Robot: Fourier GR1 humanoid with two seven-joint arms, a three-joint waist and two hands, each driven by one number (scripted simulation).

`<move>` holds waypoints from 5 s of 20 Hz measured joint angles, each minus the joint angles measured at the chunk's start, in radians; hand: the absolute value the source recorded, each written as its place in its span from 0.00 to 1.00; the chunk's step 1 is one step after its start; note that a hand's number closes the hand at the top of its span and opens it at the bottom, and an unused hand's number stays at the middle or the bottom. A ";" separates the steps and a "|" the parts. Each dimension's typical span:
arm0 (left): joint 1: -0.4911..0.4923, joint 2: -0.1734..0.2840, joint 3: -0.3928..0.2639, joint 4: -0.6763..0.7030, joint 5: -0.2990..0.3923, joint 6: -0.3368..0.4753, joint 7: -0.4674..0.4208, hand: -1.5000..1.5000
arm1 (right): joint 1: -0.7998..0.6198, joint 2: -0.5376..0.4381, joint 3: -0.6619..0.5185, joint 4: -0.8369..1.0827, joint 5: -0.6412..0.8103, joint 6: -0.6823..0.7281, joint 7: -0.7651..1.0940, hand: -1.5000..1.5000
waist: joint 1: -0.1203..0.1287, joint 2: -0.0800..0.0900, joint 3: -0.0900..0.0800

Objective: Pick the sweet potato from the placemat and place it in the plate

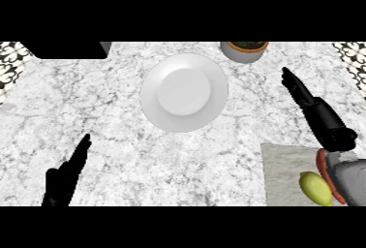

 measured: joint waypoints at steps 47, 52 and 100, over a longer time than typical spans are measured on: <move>-0.341 -0.073 0.142 -0.111 -0.163 -0.025 0.220 0.50 | 0.411 -0.415 -0.239 -0.277 0.206 0.314 0.446 0.00 | 0.003 0.001 0.008; -0.327 -0.090 0.160 -0.151 -0.185 -0.044 0.248 0.50 | 0.365 -0.365 -0.211 -0.194 0.293 0.364 0.434 0.00 | 0.005 0.000 0.008; -0.370 -0.245 0.280 -0.124 -0.344 -0.195 0.249 0.50 | -0.431 -0.120 -0.158 0.571 0.910 0.123 -0.261 1.00 | 0.079 0.021 0.012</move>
